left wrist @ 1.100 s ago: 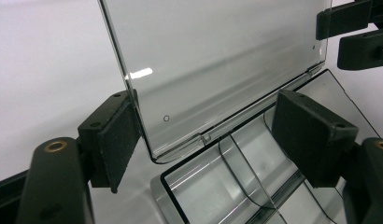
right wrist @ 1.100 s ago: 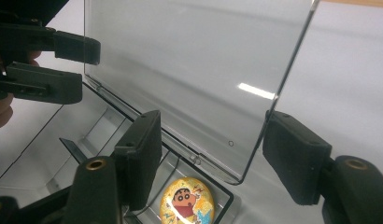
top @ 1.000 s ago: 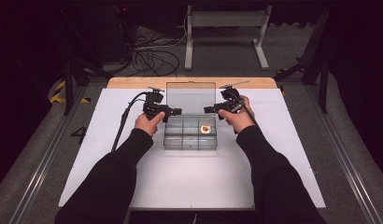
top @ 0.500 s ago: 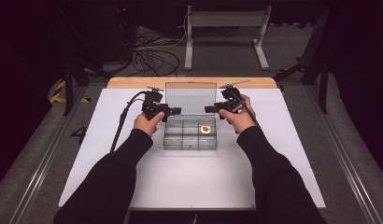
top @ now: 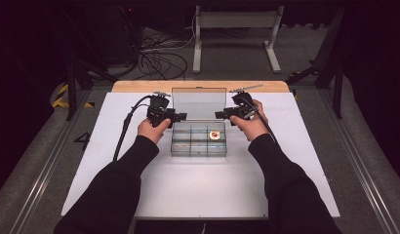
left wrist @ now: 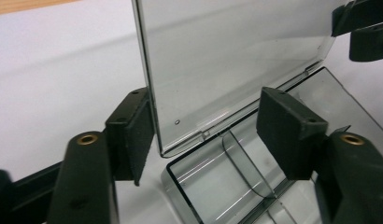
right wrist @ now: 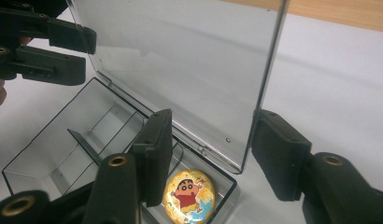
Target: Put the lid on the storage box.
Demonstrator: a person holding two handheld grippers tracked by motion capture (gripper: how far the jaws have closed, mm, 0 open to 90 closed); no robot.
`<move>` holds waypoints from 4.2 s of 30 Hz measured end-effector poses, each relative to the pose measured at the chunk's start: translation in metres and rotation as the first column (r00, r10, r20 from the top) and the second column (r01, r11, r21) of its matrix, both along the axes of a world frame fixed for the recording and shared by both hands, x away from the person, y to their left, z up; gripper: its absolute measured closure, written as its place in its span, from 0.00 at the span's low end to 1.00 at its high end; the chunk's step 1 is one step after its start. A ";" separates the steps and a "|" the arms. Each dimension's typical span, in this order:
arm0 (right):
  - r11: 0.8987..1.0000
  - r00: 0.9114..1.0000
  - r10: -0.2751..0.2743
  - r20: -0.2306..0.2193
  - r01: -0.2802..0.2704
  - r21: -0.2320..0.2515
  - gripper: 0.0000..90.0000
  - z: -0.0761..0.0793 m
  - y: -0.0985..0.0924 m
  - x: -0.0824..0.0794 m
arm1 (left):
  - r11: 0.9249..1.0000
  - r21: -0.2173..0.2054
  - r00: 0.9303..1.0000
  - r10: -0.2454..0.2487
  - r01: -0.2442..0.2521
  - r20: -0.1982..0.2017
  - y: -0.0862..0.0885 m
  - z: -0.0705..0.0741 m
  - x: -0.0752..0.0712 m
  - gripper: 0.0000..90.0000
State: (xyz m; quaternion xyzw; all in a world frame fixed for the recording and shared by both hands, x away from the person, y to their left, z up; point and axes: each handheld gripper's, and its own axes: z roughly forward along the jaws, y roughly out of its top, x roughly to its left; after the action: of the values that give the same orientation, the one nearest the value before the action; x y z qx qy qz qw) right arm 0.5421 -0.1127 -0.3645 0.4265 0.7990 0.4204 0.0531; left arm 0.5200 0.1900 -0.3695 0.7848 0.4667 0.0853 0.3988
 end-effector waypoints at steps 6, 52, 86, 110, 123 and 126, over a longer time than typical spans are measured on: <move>1.000 1.000 0.006 0.012 -0.006 -0.013 0.63 0.001 -0.003 -0.003 | 1.000 0.007 1.000 -0.003 0.003 0.017 0.003 0.001 -0.003 0.53; 0.994 0.990 0.100 0.105 -0.103 0.022 1.00 0.031 -0.025 -0.063 | 0.995 -0.030 0.995 -0.090 0.091 0.033 0.027 0.008 -0.026 0.71; 0.980 0.980 0.189 0.064 -0.185 -0.072 1.00 0.008 -0.023 -0.092 | 0.971 0.125 0.978 -0.209 0.205 0.018 0.030 0.021 -0.092 0.99; 0.960 0.970 0.243 -0.012 -0.242 -0.142 1.00 -0.010 -0.024 -0.103 | 0.940 0.199 0.960 -0.267 0.278 -0.081 0.024 0.001 -0.099 0.99; 0.947 0.961 0.272 -0.043 -0.275 -0.166 1.00 -0.014 -0.025 -0.112 | 0.933 0.190 0.952 -0.291 0.305 -0.100 0.034 0.006 -0.113 0.99; 0.947 0.960 0.276 -0.037 -0.278 -0.159 1.00 -0.012 -0.027 -0.115 | 0.934 0.184 0.952 -0.293 0.305 -0.094 0.035 0.007 -0.115 0.99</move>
State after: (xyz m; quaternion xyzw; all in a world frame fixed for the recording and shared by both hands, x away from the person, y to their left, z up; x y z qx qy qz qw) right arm 0.4272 -0.1393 -0.3769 0.3073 0.8829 0.3542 0.0224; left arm 0.4045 0.2248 -0.3622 0.8845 0.3439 0.0437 0.3123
